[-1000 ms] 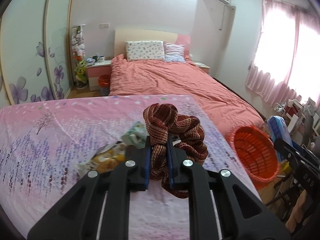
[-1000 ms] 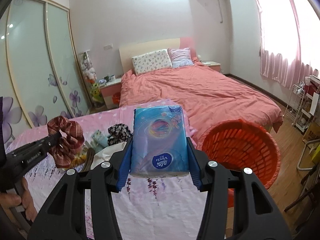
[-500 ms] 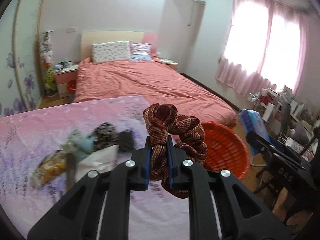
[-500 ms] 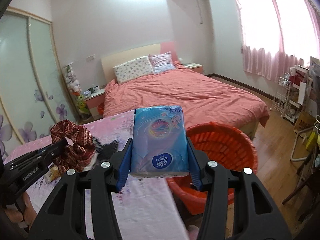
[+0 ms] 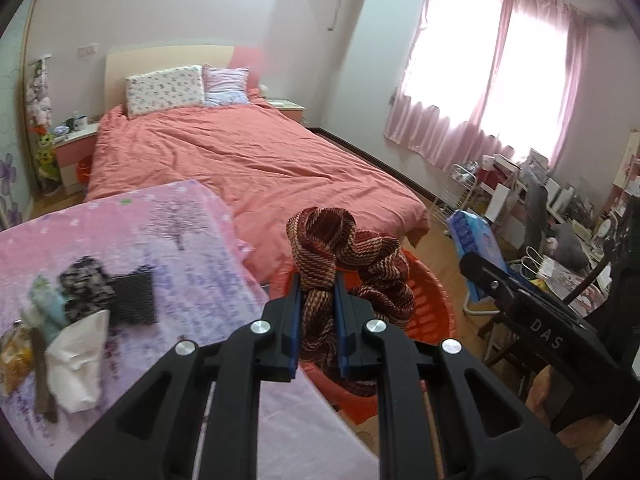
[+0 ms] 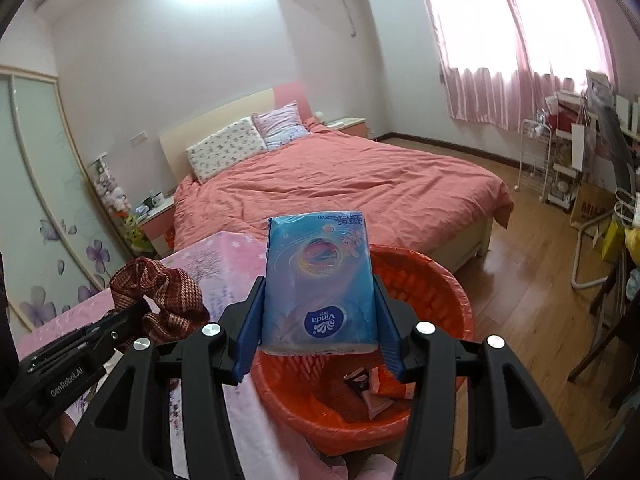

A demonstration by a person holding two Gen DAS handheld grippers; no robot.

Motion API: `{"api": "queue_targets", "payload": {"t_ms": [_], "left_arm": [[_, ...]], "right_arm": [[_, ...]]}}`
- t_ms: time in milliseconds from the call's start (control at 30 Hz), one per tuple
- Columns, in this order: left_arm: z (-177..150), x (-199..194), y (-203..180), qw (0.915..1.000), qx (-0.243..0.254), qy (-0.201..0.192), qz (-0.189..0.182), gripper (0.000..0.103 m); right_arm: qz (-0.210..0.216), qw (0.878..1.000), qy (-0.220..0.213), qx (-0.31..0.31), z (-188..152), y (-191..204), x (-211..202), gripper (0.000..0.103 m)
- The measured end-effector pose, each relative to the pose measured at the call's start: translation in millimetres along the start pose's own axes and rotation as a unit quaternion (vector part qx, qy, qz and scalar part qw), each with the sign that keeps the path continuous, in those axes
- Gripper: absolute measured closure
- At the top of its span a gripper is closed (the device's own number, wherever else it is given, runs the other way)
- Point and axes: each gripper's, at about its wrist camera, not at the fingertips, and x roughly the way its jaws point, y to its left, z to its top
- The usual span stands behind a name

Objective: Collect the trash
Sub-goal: 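Carry the scrunchie and tissue pack to the orange basket and release both, then grasp the brown comb with the left gripper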

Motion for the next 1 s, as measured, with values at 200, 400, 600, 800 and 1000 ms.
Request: {"api": "queue_targets", "payload": {"t_ms": [200, 400, 600, 800, 1000], "left_arm": [[3.3, 44.0, -15.8, 0.9996, 0.005, 0.02, -0.021, 0.085], [-1.4, 78.5, -15.9, 0.999, 0.007, 0.043, -0.01, 0.062], [-13.6, 75.1, 5.3, 0.9987, 0.003, 0.048, 0.015, 0.051], [-22.7, 44.1, 30.3, 0.9981, 0.012, 0.03, 0.052, 0.042], [-33.5, 16.9, 63.4, 0.9956, 0.003, 0.029, 0.089, 0.041]], "right_arm": [[-0.006, 1.0, 0.009, 0.02, 2.1, -22.6, 14.1, 0.052], [-0.015, 0.999, 0.029, 0.03, 1.2, -29.5, 37.1, 0.047], [-0.029, 0.999, 0.037, 0.023, -10.6, -27.8, 36.1, 0.033], [-0.025, 0.999, 0.048, 0.002, -15.9, -10.5, 33.4, 0.033], [-0.011, 0.998, 0.062, -0.018, -21.8, 12.9, 34.2, 0.033]]}}
